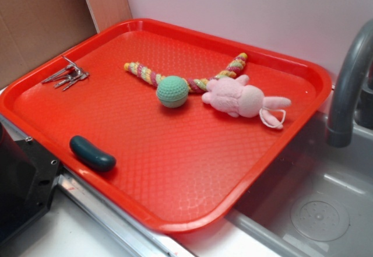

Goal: Grab the silver keys.

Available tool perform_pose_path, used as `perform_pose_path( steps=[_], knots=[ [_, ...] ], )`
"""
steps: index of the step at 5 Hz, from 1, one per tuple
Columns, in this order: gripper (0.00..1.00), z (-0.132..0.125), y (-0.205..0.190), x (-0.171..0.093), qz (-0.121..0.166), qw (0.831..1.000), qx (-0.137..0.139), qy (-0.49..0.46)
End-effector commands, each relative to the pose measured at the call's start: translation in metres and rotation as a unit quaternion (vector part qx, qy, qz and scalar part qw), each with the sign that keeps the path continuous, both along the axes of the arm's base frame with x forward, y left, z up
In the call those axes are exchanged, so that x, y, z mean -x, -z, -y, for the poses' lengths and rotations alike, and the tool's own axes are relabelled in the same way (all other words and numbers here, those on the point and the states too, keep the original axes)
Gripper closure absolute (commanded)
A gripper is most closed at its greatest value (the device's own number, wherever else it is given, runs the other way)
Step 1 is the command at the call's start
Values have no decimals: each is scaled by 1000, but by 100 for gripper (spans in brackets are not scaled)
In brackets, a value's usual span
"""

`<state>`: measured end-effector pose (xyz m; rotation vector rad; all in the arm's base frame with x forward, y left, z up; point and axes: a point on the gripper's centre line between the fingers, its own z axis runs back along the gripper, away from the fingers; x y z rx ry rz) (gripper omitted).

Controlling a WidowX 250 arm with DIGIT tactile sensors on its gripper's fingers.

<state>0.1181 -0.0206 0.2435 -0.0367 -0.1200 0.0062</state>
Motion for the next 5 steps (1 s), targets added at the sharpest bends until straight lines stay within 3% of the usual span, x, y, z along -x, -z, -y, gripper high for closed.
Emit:
perform_pose_path(
  steps=[1,2,3,4,5],
  knots=[
    [0,0,0,0,0,1000,0,0],
    [0,-33,35,3,-75,988,-70,-119],
    [0,-52,51,10,-74,965,-71,-243],
    [0,-60,62,19,-54,930,-36,-361],
    [0,-60,62,19,-54,930,-36,-361]
  ],
)
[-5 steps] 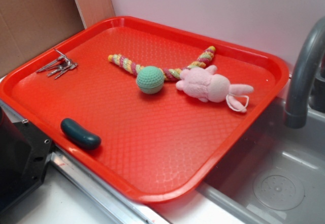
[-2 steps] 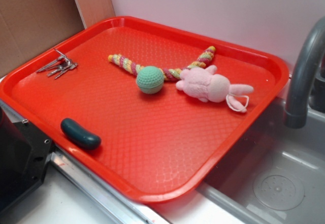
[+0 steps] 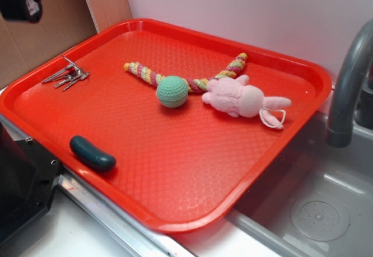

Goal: Grab the silver keys.

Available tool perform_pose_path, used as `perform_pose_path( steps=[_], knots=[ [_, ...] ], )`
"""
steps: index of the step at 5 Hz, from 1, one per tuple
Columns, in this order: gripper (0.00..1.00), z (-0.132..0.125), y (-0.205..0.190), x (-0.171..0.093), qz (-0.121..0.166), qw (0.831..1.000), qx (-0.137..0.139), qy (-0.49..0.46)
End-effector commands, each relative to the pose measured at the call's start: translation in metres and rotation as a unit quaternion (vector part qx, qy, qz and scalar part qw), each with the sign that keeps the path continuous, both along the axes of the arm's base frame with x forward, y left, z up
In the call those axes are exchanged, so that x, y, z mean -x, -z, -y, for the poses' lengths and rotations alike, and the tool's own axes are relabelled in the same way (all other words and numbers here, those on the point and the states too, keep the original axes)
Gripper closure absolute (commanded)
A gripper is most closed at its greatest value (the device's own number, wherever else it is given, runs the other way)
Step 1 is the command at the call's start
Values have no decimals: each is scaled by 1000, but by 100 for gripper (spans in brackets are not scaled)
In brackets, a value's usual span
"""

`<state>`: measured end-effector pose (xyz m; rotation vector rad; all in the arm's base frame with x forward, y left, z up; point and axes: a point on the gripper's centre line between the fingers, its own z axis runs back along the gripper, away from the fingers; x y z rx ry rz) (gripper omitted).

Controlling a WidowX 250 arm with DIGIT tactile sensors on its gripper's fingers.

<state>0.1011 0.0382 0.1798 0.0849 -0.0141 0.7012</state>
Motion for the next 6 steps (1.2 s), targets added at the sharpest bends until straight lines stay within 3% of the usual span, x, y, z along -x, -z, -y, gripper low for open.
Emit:
perform_pose_path(
  steps=[1,3,4,6],
  knots=[
    [0,-1,-2,2,3,1000,0,-20],
    [0,-1,-2,2,3,1000,0,-20],
    [0,-22,20,-11,15,998,18,-62],
    [0,-40,62,-47,42,984,2,-173]
  ],
)
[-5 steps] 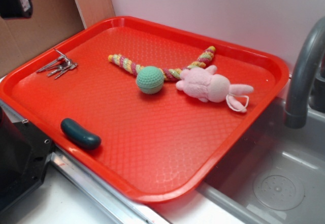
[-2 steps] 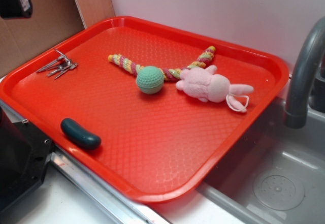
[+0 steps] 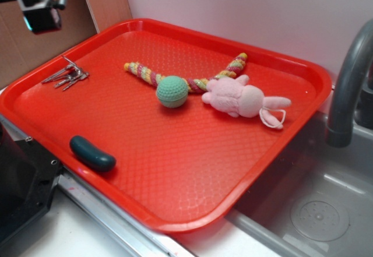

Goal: Grab the silver keys.

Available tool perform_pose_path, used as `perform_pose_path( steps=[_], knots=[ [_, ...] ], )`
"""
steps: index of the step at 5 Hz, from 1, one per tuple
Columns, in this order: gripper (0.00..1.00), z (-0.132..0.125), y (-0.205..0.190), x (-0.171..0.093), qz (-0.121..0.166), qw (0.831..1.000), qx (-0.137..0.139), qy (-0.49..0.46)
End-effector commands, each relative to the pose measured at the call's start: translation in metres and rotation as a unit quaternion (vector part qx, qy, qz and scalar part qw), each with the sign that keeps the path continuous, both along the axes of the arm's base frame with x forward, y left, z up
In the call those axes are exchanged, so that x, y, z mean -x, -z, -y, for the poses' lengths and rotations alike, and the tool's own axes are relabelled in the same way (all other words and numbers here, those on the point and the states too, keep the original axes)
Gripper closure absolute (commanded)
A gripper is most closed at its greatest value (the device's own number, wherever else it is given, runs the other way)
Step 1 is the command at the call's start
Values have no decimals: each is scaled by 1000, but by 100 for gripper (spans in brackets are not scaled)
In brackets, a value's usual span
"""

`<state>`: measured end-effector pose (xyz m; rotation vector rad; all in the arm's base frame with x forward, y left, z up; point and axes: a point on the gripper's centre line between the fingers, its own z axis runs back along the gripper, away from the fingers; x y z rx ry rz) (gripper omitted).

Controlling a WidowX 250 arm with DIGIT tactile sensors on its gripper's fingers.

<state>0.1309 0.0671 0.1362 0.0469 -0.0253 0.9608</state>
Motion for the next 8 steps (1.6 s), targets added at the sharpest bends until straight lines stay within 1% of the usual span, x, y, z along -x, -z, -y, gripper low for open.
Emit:
perform_pose_path(
  steps=[1,2,3,4,6,7,8],
  knots=[
    [0,-24,40,-32,42,996,-15,-77],
    [0,-52,64,-46,30,993,-8,-114],
    [0,-70,84,-61,-2,990,9,-141],
    [0,-75,87,-71,-6,991,5,-134],
    [0,-79,87,-75,-11,989,23,-143],
    [0,-77,83,-73,-4,991,9,-132],
    [0,-77,83,-73,-4,991,9,-132]
  ],
)
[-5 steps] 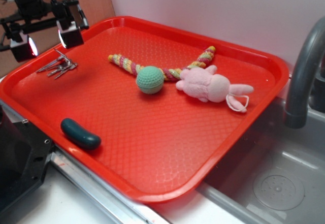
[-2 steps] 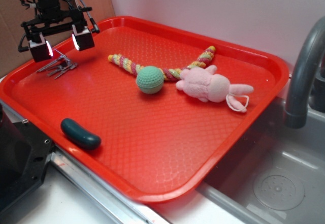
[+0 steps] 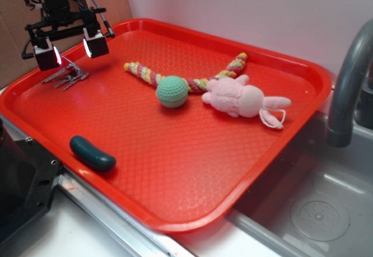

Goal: Grab the silver keys.

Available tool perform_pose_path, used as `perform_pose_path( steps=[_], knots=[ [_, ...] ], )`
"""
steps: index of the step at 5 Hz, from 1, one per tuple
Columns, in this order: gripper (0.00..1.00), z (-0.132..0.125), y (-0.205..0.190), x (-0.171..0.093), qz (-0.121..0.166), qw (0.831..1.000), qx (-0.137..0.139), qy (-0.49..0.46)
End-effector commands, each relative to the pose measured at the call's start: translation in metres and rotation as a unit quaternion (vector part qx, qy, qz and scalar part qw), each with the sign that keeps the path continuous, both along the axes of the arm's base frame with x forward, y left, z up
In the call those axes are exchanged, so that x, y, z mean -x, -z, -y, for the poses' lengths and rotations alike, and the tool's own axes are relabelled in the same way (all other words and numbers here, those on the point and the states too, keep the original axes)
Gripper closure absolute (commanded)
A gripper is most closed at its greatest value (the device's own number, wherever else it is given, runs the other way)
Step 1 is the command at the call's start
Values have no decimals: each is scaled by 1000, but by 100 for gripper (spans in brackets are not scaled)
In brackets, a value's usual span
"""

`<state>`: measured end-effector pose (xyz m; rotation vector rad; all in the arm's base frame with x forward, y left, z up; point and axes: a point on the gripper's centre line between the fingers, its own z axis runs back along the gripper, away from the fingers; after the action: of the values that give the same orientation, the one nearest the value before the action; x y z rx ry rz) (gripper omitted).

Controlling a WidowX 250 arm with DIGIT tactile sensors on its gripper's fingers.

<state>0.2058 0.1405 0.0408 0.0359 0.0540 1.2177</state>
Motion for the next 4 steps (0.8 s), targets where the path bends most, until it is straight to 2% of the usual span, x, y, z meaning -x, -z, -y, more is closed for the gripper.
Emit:
perform_pose_path(
  steps=[1,2,3,4],
  knots=[
    [0,-3,-12,1,22,1000,-16,-3],
    [9,9,4,1,10,1000,-19,6],
    [100,19,17,5,-8,999,-28,20],
    [100,25,30,12,-27,998,-44,30]
  ],
)
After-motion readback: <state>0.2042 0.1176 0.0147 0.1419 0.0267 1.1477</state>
